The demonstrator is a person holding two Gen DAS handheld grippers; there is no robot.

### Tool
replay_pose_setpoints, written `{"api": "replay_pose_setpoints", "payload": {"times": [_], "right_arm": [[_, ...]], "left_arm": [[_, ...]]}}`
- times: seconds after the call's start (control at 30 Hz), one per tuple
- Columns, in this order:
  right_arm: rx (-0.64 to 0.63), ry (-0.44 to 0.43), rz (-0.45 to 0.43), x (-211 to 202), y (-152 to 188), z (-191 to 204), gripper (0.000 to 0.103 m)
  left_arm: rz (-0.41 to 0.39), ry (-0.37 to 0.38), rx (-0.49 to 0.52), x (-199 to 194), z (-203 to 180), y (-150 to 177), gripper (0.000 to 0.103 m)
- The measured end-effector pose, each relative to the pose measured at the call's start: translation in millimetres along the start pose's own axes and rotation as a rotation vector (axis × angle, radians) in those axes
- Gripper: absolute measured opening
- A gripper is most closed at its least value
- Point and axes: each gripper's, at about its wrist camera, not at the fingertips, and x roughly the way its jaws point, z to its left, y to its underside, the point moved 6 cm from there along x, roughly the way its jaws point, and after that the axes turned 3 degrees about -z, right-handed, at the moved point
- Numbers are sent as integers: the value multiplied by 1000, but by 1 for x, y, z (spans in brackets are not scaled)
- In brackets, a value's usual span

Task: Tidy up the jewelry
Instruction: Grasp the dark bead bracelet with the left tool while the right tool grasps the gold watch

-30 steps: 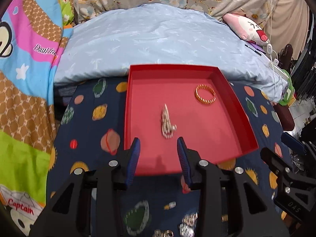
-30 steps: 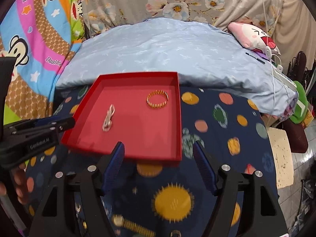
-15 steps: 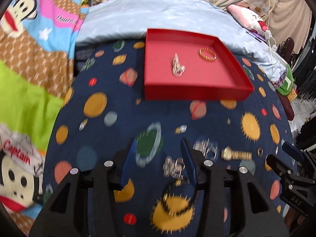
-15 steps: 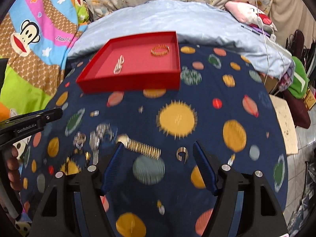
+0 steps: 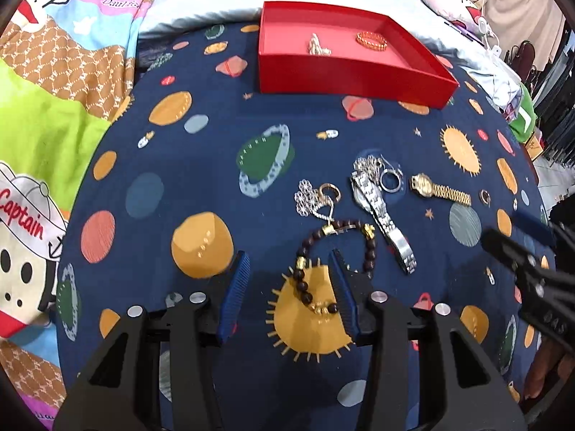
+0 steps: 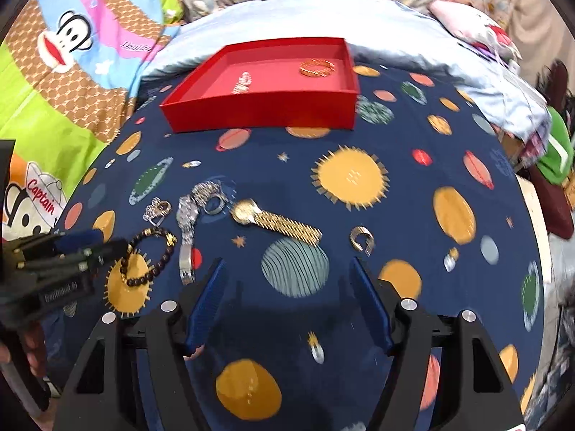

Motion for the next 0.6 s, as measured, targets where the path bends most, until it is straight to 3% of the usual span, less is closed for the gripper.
{"api": "replay_pose_setpoints", "payload": {"times": [0.37, 0.53, 0.6], "right_arm": [[-232, -74, 20, 45, -35, 35, 62], [-269, -109, 72, 65, -30, 39, 45], [-267, -117, 78, 67, -27, 38, 43]], "left_arm": [[8, -16, -20, 0, 7, 6, 44], [15, -17, -29, 1, 11, 7, 44], [15, -12, -31, 2, 11, 8, 44]]}}
